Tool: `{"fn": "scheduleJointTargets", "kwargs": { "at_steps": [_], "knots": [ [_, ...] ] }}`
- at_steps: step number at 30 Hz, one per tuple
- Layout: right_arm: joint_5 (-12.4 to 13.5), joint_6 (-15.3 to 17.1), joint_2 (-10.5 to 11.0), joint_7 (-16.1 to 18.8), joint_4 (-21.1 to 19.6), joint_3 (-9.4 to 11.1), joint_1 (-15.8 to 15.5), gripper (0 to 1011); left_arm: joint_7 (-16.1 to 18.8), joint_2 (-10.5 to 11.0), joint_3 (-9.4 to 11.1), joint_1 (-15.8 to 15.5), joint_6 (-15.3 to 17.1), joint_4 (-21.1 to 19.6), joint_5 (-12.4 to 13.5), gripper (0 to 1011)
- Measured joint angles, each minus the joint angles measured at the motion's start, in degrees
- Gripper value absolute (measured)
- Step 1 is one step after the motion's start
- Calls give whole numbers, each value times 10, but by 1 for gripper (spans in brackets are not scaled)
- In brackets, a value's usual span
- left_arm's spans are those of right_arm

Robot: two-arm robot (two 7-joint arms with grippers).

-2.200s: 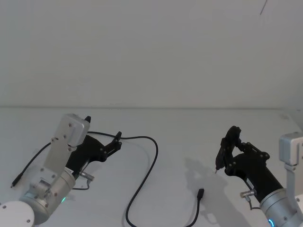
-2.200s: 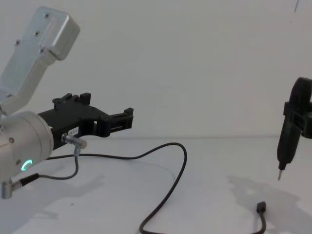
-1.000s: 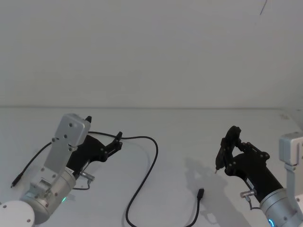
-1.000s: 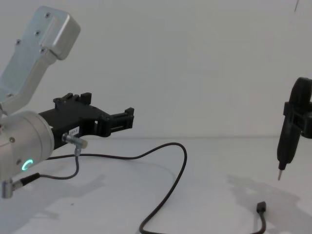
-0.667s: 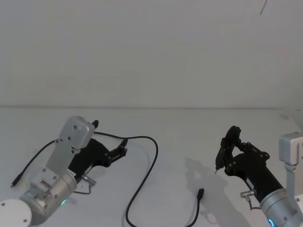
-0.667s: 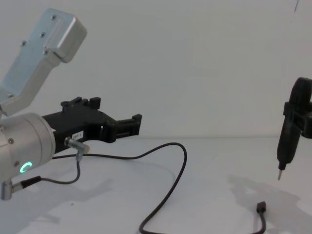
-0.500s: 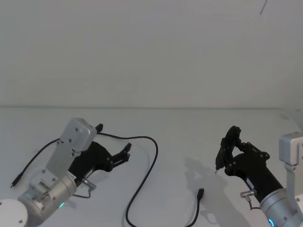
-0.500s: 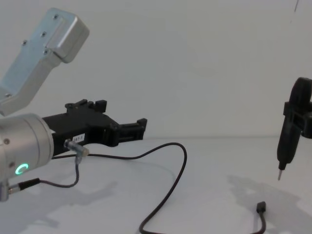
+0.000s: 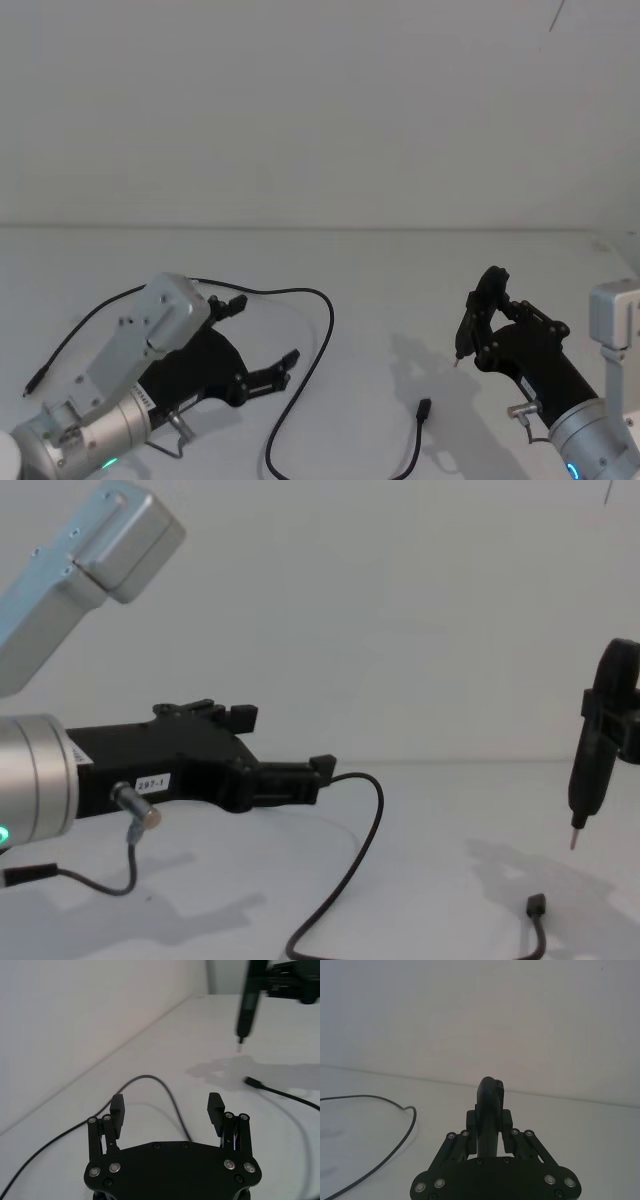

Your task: Pick up the data cable with the one hand.

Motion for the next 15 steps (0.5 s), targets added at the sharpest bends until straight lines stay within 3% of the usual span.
{"fn": "scheduleJointTargets", "kwargs": {
  "at_steps": [15],
  "knots": [
    [0, 0, 0, 0, 0, 0, 0, 279, -110, 66, 9, 13, 36, -76, -41, 1001]
  ]
}}
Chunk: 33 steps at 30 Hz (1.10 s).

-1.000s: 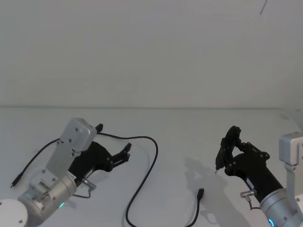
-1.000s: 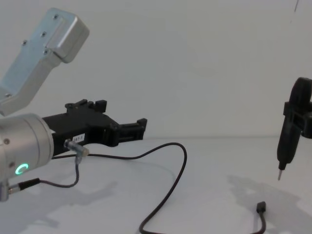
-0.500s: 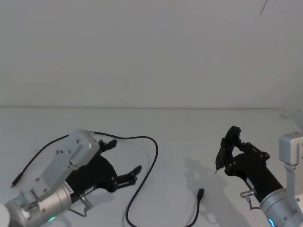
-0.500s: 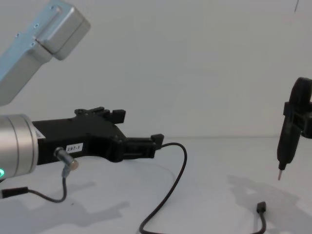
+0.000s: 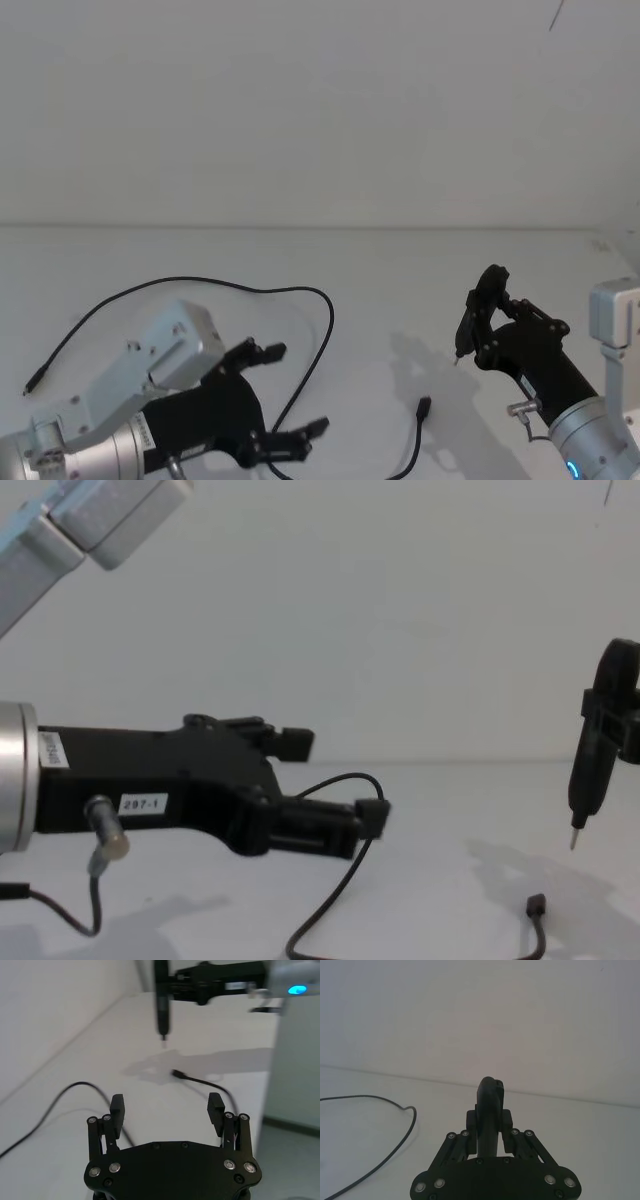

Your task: Pick up the data cable with the one hand.

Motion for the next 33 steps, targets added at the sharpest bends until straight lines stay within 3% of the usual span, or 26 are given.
{"fn": "scheduleJointTargets", "kwargs": {
  "at_steps": [4, 13, 22, 33],
  "knots": [
    [0, 0, 0, 0, 0, 0, 0, 279, -29, 13, 10, -4, 23, -18, -11, 1001],
    [0, 0, 0, 0, 0, 0, 0, 279, -57, 25, 33, -17, 55, -27, -14, 1001],
    [0, 0, 0, 0, 0, 0, 0, 279, -63, 25, 60, -40, 65, -1, 14, 1001],
    [0, 0, 0, 0, 0, 0, 0, 279, -70, 7, 90, -66, 60, 37, 51, 1001]
  ]
}}
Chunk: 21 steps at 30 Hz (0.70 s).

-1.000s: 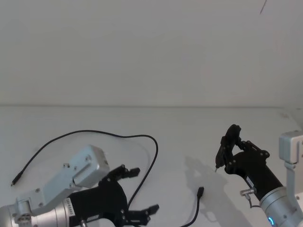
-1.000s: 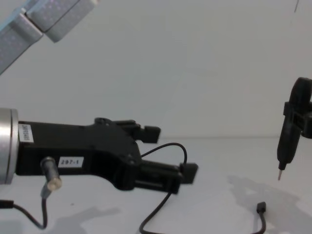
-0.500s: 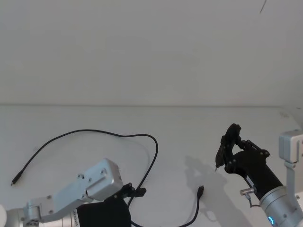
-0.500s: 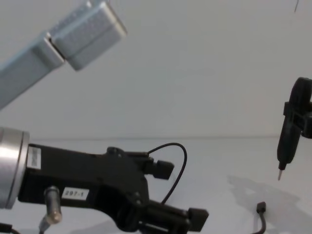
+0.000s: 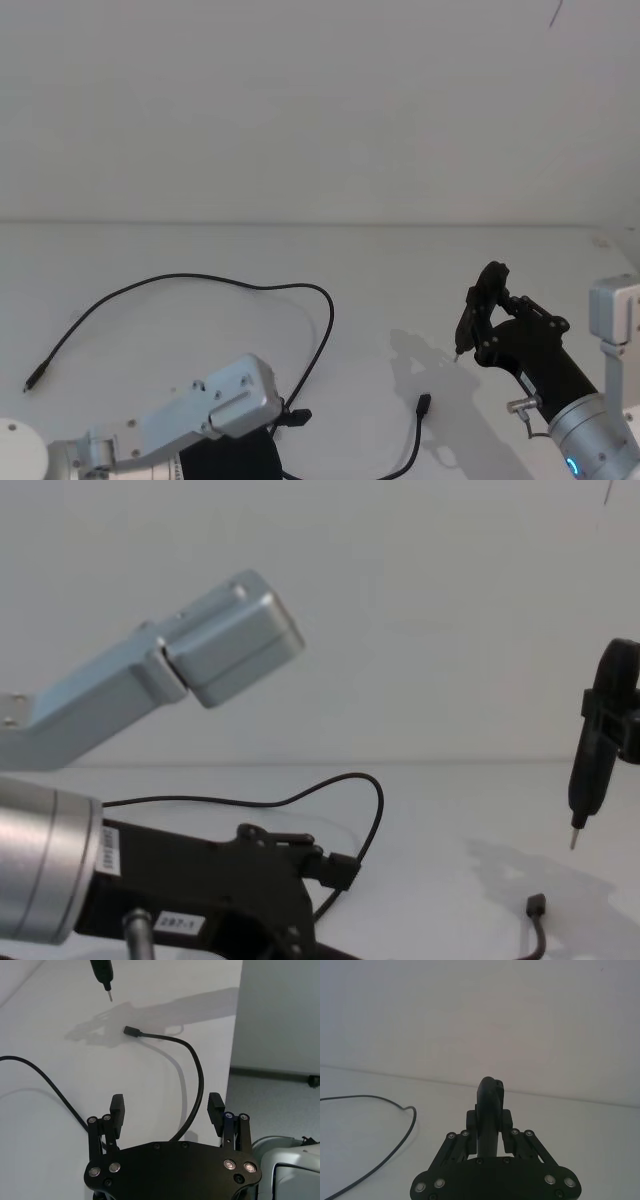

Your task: Pick up the data cable with the one hand.

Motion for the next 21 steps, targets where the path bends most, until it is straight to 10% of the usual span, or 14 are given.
{"fn": "scheduleJointTargets", "kwargs": {
  "at_steps": [12, 21],
  "knots": [
    [0, 0, 0, 0, 0, 0, 0, 279, -7, -16, 18, -15, -3, 24, 22, 1000],
    [0, 0, 0, 0, 0, 0, 0, 279, -10, -22, 24, -20, -3, 31, 30, 805]
  ]
}}
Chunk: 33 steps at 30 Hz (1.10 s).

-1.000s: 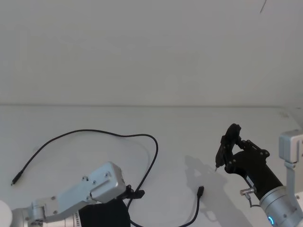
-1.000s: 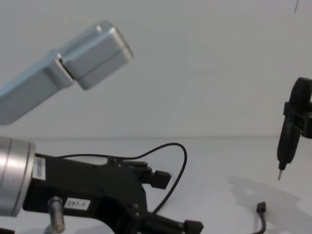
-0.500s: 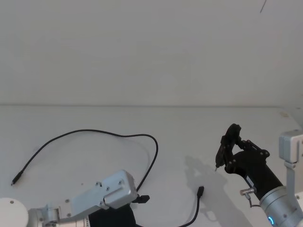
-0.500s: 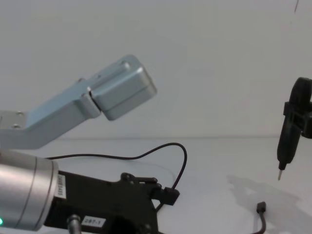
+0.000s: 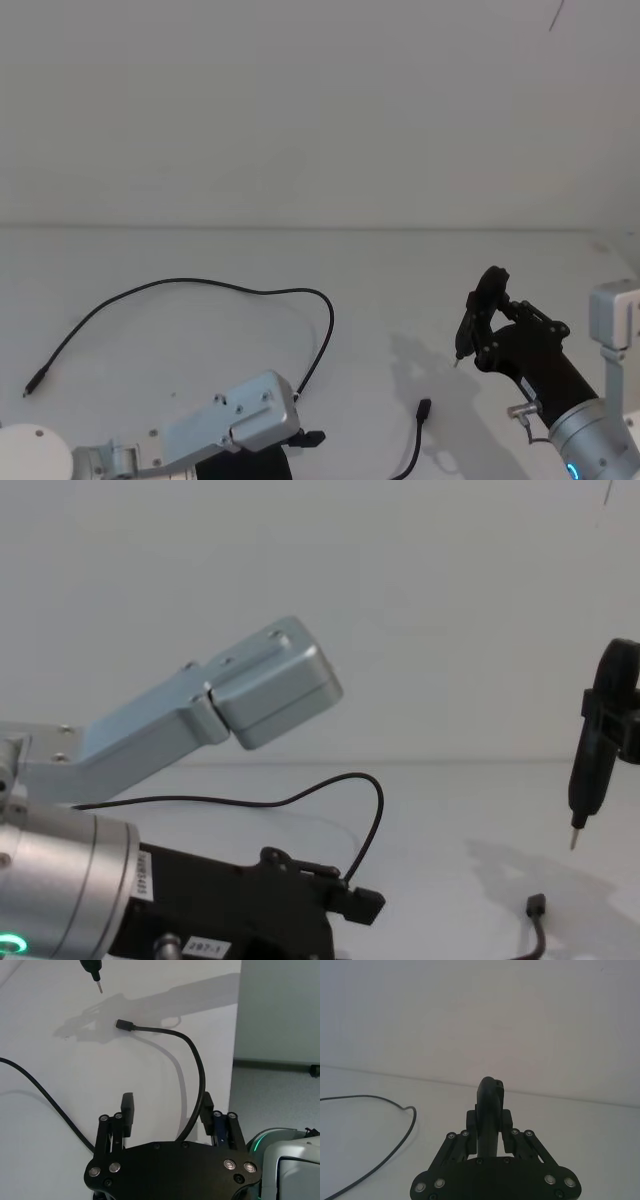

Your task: Pick up the data cable with the one hand.

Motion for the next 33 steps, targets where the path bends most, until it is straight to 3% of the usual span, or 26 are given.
{"fn": "scheduleJointTargets", "kwargs": {
  "at_steps": [11, 13, 23, 27, 33],
  "knots": [
    [0, 0, 0, 0, 0, 0, 0, 279, -1, -3, 3, -3, -1, 5, 4, 484],
    [0, 0, 0, 0, 0, 0, 0, 279, -2, -3, 4, -3, -1, 5, 5, 371],
    [0, 0, 0, 0, 0, 0, 0, 279, -2, -4, 5, -4, -1, 7, 6, 67],
    [0, 0, 0, 0, 0, 0, 0, 279, -2, -5, 5, -4, -1, 7, 6, 0],
    [0, 0, 0, 0, 0, 0, 0, 279, -2, -5, 5, -4, -1, 7, 6, 0]
  ]
}}
